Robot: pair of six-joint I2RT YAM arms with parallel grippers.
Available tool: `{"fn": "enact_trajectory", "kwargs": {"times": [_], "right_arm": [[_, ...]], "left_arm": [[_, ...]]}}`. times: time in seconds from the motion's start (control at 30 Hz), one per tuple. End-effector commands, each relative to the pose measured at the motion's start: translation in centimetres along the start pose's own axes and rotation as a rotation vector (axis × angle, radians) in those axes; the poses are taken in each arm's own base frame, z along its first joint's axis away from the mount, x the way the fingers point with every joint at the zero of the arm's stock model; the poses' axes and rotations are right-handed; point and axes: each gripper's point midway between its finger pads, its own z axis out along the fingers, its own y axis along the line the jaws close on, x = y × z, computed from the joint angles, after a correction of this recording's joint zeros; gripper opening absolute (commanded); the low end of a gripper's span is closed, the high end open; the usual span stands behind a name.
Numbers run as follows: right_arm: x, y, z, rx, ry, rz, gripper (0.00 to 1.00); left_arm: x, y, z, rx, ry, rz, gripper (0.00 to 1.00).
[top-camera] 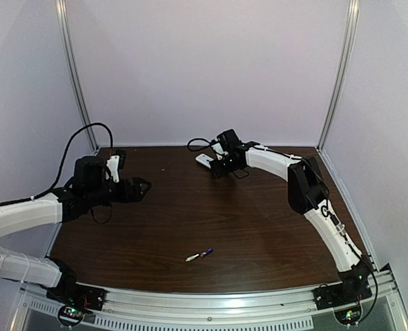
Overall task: Load the batteries into the remote control
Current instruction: Pick up the remote control from the corner of the board.
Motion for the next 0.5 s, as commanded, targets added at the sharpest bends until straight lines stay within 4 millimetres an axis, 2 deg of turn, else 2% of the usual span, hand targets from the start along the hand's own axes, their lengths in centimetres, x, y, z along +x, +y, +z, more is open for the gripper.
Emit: {"fn": "enact_trajectory", "kwargs": {"times": [0.0,0.23,0.37,0.47], "right_arm": [[3.0,-0.7,-0.3,0.053,0.117,-0.044,0.56],[3.0,0.7,-1.8,-0.016,0.128,-0.05,0.23],[2.6,1.7,-4.3,-0.061,0.108,-0.046,0.15],[2.9,2.7,-6.8,-0.129,0.091,-0.024,0.13]], "left_arm": [[-0.2,-0.1,-0.1,0.001,-0.016,0.004,0.97],[-0.3,-0.2,-0.2,0.005,-0.019,0.006,0.98],[-0.5,-0.3,-0.2,0.008,-0.022,0.013,0.97],[-0.4,-0.1,-0.1,0.0,-0.02,0.021,0.97]]}}
